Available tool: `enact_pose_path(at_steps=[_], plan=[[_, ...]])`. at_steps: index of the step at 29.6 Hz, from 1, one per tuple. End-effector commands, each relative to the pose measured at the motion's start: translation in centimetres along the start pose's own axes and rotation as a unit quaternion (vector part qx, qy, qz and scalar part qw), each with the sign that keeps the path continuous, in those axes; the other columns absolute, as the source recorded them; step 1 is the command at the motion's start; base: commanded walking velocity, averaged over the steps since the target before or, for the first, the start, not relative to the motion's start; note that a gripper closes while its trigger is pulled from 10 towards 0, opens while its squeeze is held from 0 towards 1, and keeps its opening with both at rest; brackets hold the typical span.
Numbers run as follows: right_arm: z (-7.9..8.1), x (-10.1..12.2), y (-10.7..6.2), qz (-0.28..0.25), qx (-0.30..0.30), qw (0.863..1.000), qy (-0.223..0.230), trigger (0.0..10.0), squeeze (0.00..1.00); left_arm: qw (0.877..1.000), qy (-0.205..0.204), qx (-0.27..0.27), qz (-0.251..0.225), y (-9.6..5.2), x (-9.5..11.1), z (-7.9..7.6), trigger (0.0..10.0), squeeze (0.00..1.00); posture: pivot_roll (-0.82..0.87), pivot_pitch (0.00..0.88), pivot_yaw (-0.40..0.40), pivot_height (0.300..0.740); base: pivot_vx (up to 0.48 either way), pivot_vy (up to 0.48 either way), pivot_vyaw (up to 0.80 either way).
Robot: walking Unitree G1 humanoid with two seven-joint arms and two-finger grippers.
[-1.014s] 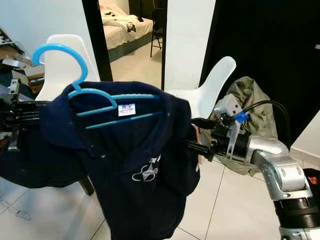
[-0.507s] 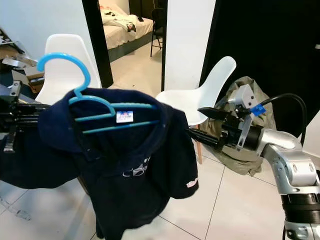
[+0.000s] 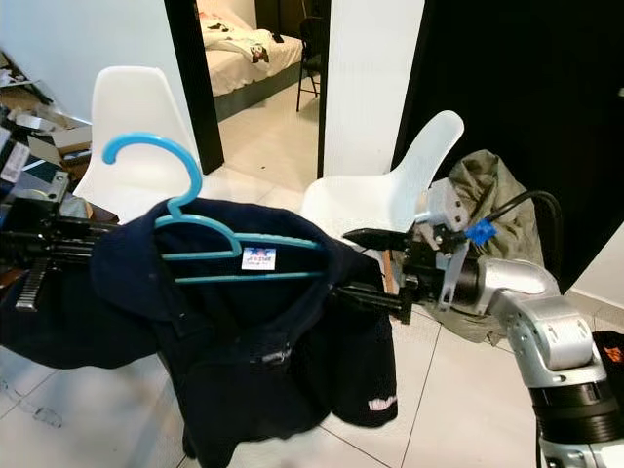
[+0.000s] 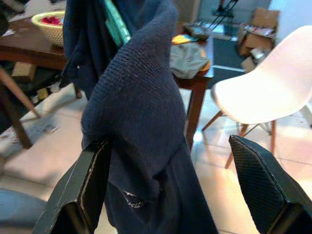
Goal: Hang hanger
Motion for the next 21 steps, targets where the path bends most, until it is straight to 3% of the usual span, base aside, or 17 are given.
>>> enact_pose_path(at_steps=[1, 10, 13, 21], plan=[[0.9, 0.0, 0.9, 0.007, 0.027, 1.0, -0.006, 10.0, 0.0, 0.999, 0.011, -0.033, -0.016, 1.0, 0.8, -0.4, 10.0, 0.0, 0.02, 0.0, -0.041, 0.74, 0.0, 0.0, 0.0], [2.7, -0.5, 2.2, 0.014, 0.069, 0.998, -0.001, 10.0, 0.0, 0.996, 0.004, -0.092, -0.001, 3.1, -0.2, -1.5, 10.0, 0.0, 0.01, 0.0, -0.04, 0.74, 0.0, 0.0, 0.0], [2.7, -0.5, 2.2, 0.014, 0.069, 0.998, -0.001, 10.0, 0.0, 0.996, 0.004, -0.092, -0.001, 3.1, -0.2, -1.5, 10.0, 0.0, 0.01, 0.0, -0.04, 0.74, 0.0, 0.0, 0.0], [3.7, -0.4, 2.8, 0.019, 0.097, 0.995, -0.004, 10.0, 0.0, 0.991, 0.004, -0.13, 0.042, 4.5, -2.2, -2.1, 10.0, 0.0, 0.0, 0.0, -0.037, 0.74, 0.0, 0.0, 0.0]])
Point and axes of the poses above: a point about 5 cm out from each wrist's last joint towards the gripper, its own y axis pointing out of the wrist towards the gripper, its own x axis along the axis of the wrist's last joint, z = x × y, the point moved 5 cm from there along y, pointing out of the wrist towards the gripper, and after that the axes turned 5 degrees about -y, right-handed, at the moved point
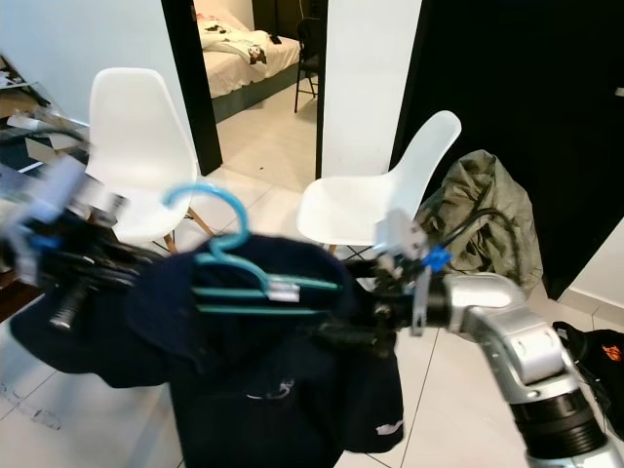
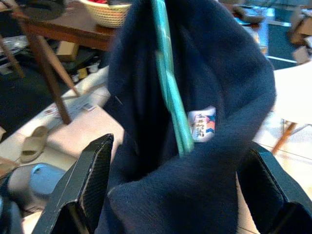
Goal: Hang hanger
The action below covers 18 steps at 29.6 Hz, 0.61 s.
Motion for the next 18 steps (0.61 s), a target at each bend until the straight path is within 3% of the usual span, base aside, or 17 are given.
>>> enact_pose_path(at_steps=[1, 4, 5, 6, 7, 18], plan=[[0.5, 0.5, 0.4, -0.001, 0.016, 1.0, -0.011, 10.0, 0.0, 1.0, 0.018, -0.023, 0.009, 0.7, -0.1, -0.2, 10.0, 0.0, 0.0, 0.0, -0.037, 0.74, 0.0, 0.0, 0.0], [1.0, 0.2, 0.9, 0.007, 0.027, 1.0, -0.011, 10.0, 0.0, 0.999, 0.024, -0.027, 0.022, 1.4, -0.4, 0.1, 10.0, 0.0, 0.0, 0.0, -0.037, 0.74, 0.0, 0.0, 0.0], [1.2, 0.0, 1.1, 0.01, 0.031, 0.999, -0.01, 9.0, 0.0, 0.999, 0.026, -0.026, 0.024, 1.5, -0.5, 0.3, 10.0, 0.0, 0.0, 0.0, -0.035, 0.74, 0.0, 0.0, 0.0], [1.2, 0.0, 1.1, 0.01, 0.031, 0.999, -0.01, 9.0, 0.0, 0.999, 0.026, -0.026, 0.024, 1.5, -0.5, 0.3, 10.0, 0.0, 0.0, 0.0, -0.035, 0.74, 0.0, 0.0, 0.0], [1.4, -0.1, 1.2, 0.01, 0.034, 0.999, -0.008, 0.0, 0.0, 0.999, 0.028, -0.025, 0.025, 1.6, -0.5, 0.4, 10.0, 0.0, 0.0, 0.0, -0.035, 0.74, 0.0, 0.0, 0.0], [2.2, -1.1, 1.1, 0.034, 0.047, 0.998, 0.003, 0.0, 0.0, 0.999, 0.041, 0.0, 0.025, 0.9, -0.2, 1.2, 10.0, 0.0, 0.0, 0.0, -0.031, 0.74, 0.0, 0.0, 0.0]])
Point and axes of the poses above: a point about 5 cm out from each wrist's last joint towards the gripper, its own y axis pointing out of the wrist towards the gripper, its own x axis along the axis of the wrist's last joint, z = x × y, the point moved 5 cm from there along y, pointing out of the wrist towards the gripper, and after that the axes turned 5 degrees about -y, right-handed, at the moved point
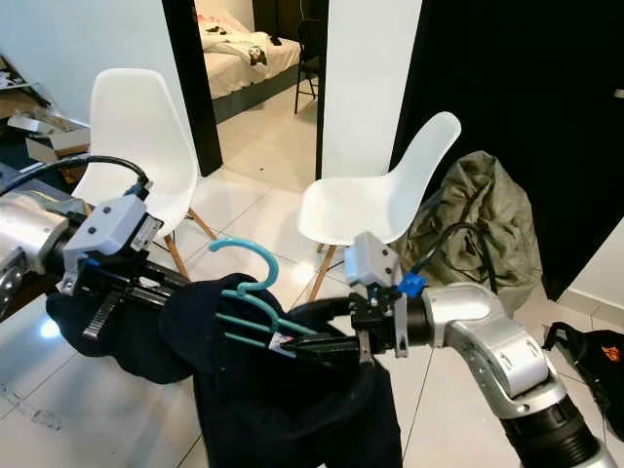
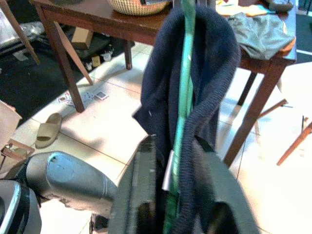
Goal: Hang hanger
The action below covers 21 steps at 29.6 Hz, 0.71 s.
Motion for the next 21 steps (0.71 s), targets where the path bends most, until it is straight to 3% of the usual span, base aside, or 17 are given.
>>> enact_pose_path(at_steps=[1, 9, 17, 18, 21], plan=[[0.5, -0.3, 0.1, 0.013, 0.009, 1.0, 0.002, 0.0, 0.0, 0.999, 0.021, 0.02, -0.013, -0.6, 1.0, 0.8, 10.0, 0.0, 0.0, 0.0, -0.031, 0.74, 0.0, 0.0, 0.0], [0.1, -0.7, 0.1, 0.022, -0.004, 1.0, 0.003, 0.0, 0.0, 0.999, 0.03, 0.04, -0.019, -0.8, 1.2, 1.3, 10.0, 0.0, 0.0, 0.0, -0.031, 0.74, 0.0, 0.0, 0.0], [-1.6, -0.9, -0.1, 0.021, -0.055, 0.998, 0.001, 0.0, 0.0, 0.993, 0.042, 0.092, -0.059, -0.4, 2.2, 2.7, 10.0, 0.0, 0.0, 0.0, -0.039, 0.74, 0.0, 0.0, 0.0], [-2.0, -1.0, -0.1, 0.023, -0.067, 0.998, 0.001, 0.0, 0.0, 0.993, 0.042, 0.091, -0.062, -0.1, 2.2, 2.7, 10.0, 1.0, 0.0, 0.0, -0.04, 0.74, 0.0, 0.0, 0.0], [-3.1, -1.3, -0.4, 0.027, -0.102, 0.994, 0.0, 0.0, 0.0, 0.99, 0.05, 0.106, -0.078, 0.3, 2.6, 3.3, 10.0, 1.0, 0.0, 0.0, -0.038, 0.74, 0.0, 0.0, 0.0]])
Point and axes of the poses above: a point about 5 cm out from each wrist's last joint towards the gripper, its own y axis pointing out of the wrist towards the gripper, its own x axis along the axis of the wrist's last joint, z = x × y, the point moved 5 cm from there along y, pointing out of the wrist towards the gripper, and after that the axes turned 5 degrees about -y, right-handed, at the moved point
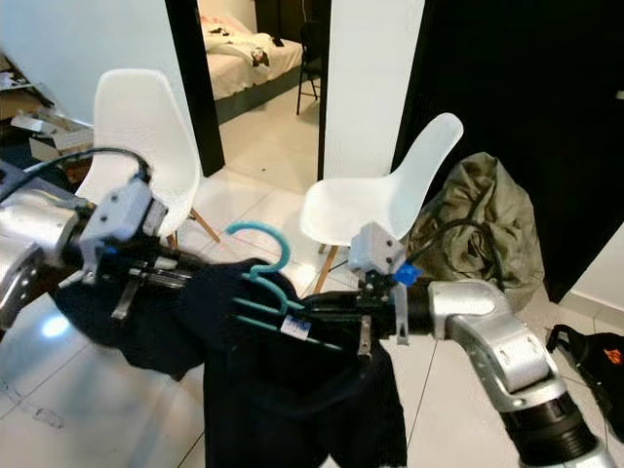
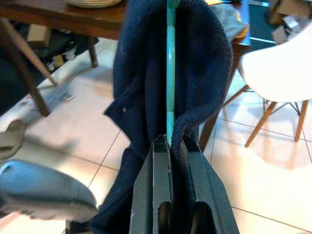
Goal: Hang hanger
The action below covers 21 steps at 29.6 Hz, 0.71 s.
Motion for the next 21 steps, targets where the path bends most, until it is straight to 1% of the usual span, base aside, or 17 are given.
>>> enact_pose_path(at_steps=[1, 2, 3, 4, 5, 8, 12, 13, 14, 15, 16, 17, 18, 20, 21], plan=[[-0.8, 0.0, 0.1, 0.005, -0.021, 1.0, -0.009, 0.0, 0.0, 0.999, 0.018, 0.024, -0.02, -0.1, 0.9, 0.8, 10.0, 1.0, 0.0, 0.0, -0.038, 0.74, 0.0, 0.0, 0.0], [-0.8, 0.0, 0.1, 0.005, -0.021, 1.0, -0.009, 0.0, 0.0, 0.999, 0.018, 0.024, -0.02, -0.1, 0.9, 0.8, 10.0, 1.0, 0.0, 0.0, -0.038, 0.74, 0.0, 0.0, 0.0], [-1.3, 0.0, 0.0, 0.004, -0.036, 0.999, -0.008, 0.0, 0.0, 0.999, 0.024, 0.033, -0.024, -0.1, 1.1, 1.2, 10.0, 1.0, 0.0, 0.0, -0.038, 0.74, 0.0, 0.0, 0.0], [-1.3, 0.0, 0.0, 0.004, -0.036, 0.999, -0.008, 0.0, 0.0, 0.999, 0.024, 0.033, -0.024, -0.1, 1.1, 1.2, 10.0, 1.0, 0.0, 0.0, -0.038, 0.74, 0.0, 0.0, 0.0], [-1.7, 0.0, -0.1, 0.004, -0.047, 0.999, -0.008, 0.0, 0.0, 0.999, 0.029, 0.037, -0.025, -0.1, 1.2, 1.4, 10.0, 1.0, 0.0, 0.0, -0.038, 0.74, 0.0, 0.0, 0.0], [-2.0, 0.0, -0.3, 0.005, -0.055, 0.998, -0.009, 0.0, 0.0, 0.999, 0.034, 0.036, -0.023, -0.2, 1.5, 1.5, 10.0, 1.0, 0.0, 0.0, -0.038, 0.74, 0.0, 0.0, 0.0], [-2.4, -0.5, -0.6, 0.013, -0.071, 0.997, -0.004, 0.0, 0.0, 0.998, 0.045, 0.049, -0.014, -0.6, 1.5, 1.9, 10.0, 1.0, -0.01, 0.0, -0.036, 0.74, 0.0, 0.0, 0.0], [-2.9, -0.8, -0.8, 0.019, -0.087, 0.996, 0.0, 0.0, 0.0, 0.997, 0.045, 0.058, -0.01, -0.9, 1.4, 2.0, 10.0, 1.0, -0.01, 0.0, -0.036, 0.74, 0.0, 0.0, 0.0], [-3.7, -1.2, -1.1, 0.026, -0.113, 0.993, 0.006, 0.0, 0.0, 0.997, 0.043, 0.069, 0.001, -1.3, 0.9, 2.2, 10.0, 0.74, -0.01, 0.0, -0.036, 0.74, 0.0, 0.0, 0.0], [-4.6, -1.8, -1.7, 0.033, -0.144, 0.989, 0.016, 0.0, 0.0, 0.996, 0.04, 0.082, 0.015, -1.8, 0.3, 2.3, 10.0, 0.09, -0.01, 0.0, -0.036, 0.74, 0.0, 0.0, 0.0], [-4.6, -1.8, -1.7, 0.033, -0.144, 0.989, 0.016, 0.0, 0.0, 0.996, 0.04, 0.082, 0.015, -1.8, 0.3, 2.3, 10.0, 0.09, -0.01, 0.0, -0.036, 0.74, 0.0, 0.0, 0.0], [-5.4, -2.4, -2.2, 0.041, -0.172, 0.984, 0.022, 0.0, 0.0, 0.995, 0.038, 0.093, 0.029, -2.2, -0.4, 2.4, 10.0, 0.0, -0.01, 0.0, -0.036, 0.74, 0.0, 0.0, 0.0], [-5.4, -2.4, -2.2, 0.041, -0.172, 0.984, 0.022, 0.0, 0.0, 0.995, 0.038, 0.093, 0.029, -2.2, -0.4, 2.4, 10.0, 0.0, -0.01, 0.0, -0.036, 0.74, 0.0, 0.0, 0.0], [-7.2, -3.4, -3.7, 0.046, -0.243, 0.968, 0.048, 0.0, 0.0, 0.99, 0.023, 0.129, 0.046, -3.1, -2.0, 2.6, 10.0, 0.0, -0.01, 0.0, -0.033, 0.74, 0.0, 0.0, 0.0], [-7.2, -3.4, -3.7, 0.046, -0.243, 0.968, 0.048, 0.0, 0.0, 0.99, 0.023, 0.129, 0.046, -3.1, -2.0, 2.6, 10.0, 0.0, -0.01, 0.0, -0.033, 0.74, 0.0, 0.0, 0.0]])
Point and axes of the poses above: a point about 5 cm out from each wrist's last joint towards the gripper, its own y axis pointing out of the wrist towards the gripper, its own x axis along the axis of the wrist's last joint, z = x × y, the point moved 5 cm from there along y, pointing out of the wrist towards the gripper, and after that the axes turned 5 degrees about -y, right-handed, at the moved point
